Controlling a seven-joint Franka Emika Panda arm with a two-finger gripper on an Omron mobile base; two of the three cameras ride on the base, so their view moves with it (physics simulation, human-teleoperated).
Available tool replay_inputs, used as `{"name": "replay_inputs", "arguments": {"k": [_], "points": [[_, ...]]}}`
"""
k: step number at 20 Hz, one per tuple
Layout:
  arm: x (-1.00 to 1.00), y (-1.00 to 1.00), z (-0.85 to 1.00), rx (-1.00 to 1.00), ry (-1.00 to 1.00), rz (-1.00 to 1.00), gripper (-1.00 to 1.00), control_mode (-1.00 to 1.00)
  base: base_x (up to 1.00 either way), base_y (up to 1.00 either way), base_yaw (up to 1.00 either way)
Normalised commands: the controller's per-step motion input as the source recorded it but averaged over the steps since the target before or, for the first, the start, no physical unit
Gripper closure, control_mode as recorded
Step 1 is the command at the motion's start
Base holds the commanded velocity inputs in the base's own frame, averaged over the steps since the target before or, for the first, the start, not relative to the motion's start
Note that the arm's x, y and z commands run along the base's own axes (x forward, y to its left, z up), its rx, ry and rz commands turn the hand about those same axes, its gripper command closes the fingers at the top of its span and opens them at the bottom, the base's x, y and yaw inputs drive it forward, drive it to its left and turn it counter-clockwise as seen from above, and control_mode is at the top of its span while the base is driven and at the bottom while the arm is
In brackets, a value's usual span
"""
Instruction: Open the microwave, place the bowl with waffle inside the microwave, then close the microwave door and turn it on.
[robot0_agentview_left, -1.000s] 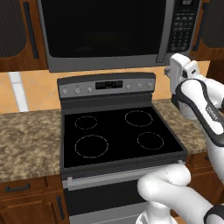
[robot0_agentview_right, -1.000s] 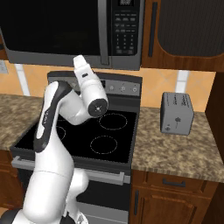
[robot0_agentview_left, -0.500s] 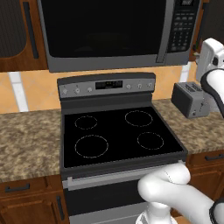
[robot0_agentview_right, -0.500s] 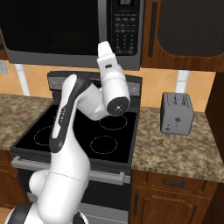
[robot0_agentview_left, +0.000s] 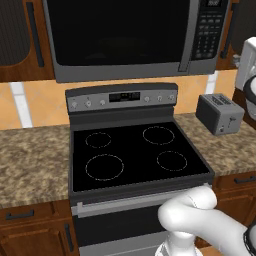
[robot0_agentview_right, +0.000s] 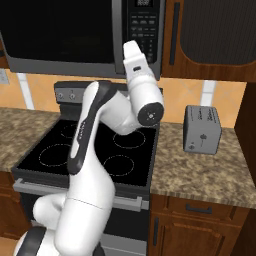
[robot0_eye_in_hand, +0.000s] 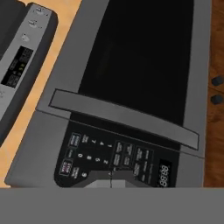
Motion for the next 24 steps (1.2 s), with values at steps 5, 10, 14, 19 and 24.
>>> {"name": "replay_inputs", "arguments": {"k": [5, 10, 14, 19, 24], "points": [[0.09, 0.12, -0.20, -0.15, 0.08, 0.00, 1.00, -1.00, 0.00, 0.00, 0.00], [0.19, 0.11, -0.01, -0.05, 0.11, -0.02, 1.00, -1.00, 0.00, 0.00, 0.00], [0.37, 0.02, 0.00, 0.00, 0.17, -0.02, 1.00, -1.00, 0.00, 0.00, 0.00], [0.53, 0.00, 0.00, 0.00, 0.13, -0.02, 1.00, -1.00, 0.00, 0.00, 0.00], [0.58, 0.00, 0.00, 0.00, 0.04, -0.05, 1.00, -1.00, 0.00, 0.00, 0.00]]}}
